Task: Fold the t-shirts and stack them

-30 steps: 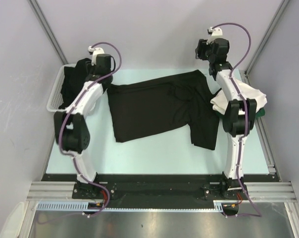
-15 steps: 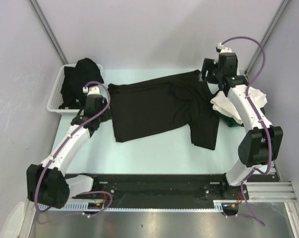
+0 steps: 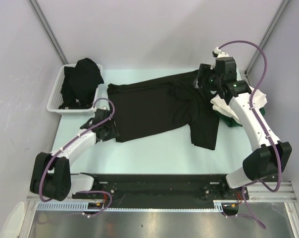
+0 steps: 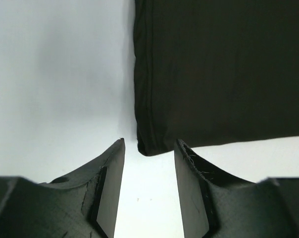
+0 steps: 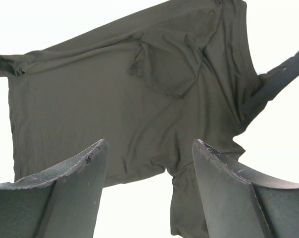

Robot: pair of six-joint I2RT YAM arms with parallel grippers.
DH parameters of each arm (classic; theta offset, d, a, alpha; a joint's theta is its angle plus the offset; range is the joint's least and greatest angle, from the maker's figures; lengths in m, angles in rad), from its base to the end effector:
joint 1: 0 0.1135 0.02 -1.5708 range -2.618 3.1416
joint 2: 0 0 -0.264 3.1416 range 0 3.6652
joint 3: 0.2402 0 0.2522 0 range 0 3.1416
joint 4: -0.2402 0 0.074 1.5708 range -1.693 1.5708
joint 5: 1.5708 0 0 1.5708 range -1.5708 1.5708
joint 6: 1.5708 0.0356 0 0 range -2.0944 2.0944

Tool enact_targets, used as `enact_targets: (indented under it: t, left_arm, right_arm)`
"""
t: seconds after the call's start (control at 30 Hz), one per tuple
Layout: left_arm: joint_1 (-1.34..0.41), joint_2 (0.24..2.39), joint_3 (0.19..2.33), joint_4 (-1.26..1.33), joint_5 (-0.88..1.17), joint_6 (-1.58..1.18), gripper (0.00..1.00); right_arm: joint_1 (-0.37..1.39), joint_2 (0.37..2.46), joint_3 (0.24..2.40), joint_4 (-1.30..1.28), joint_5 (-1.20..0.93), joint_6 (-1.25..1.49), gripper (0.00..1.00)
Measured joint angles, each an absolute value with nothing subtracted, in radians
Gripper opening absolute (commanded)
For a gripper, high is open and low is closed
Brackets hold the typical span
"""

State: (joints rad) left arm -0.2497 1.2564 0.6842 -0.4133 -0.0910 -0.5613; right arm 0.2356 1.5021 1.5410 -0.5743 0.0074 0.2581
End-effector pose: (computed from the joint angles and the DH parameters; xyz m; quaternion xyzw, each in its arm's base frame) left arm 0.2307 -0.0555 0.1911 -0.1614 0.9429 -0.0737 0.2820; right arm 0.3293 0.0788 0.3904 0.0116 0.8689 0.1178 0.4807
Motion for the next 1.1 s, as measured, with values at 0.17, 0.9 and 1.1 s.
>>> enact_targets:
  t: [0.17, 0.9, 1.1]
  left_arm:
    - [-0.294, 1.288, 0.68, -0.412, -0.084, -0.587, 0.46]
    - [-0.325, 1.416, 0.691, -0.41, -0.163, -0.586, 0.03]
    - [-0.34, 1.438, 0.71, -0.411, -0.183, -0.582, 0.0]
  right_arm:
    - [0.233, 1.493, 1.541, -0.595, 0.008, 0.256, 0.73]
    - [0.207, 1.493, 1.541, -0.609, -0.043, 0.228, 0.73]
    - [0.197, 1.491, 1.541, -0.609, -0.054, 0.216, 0.73]
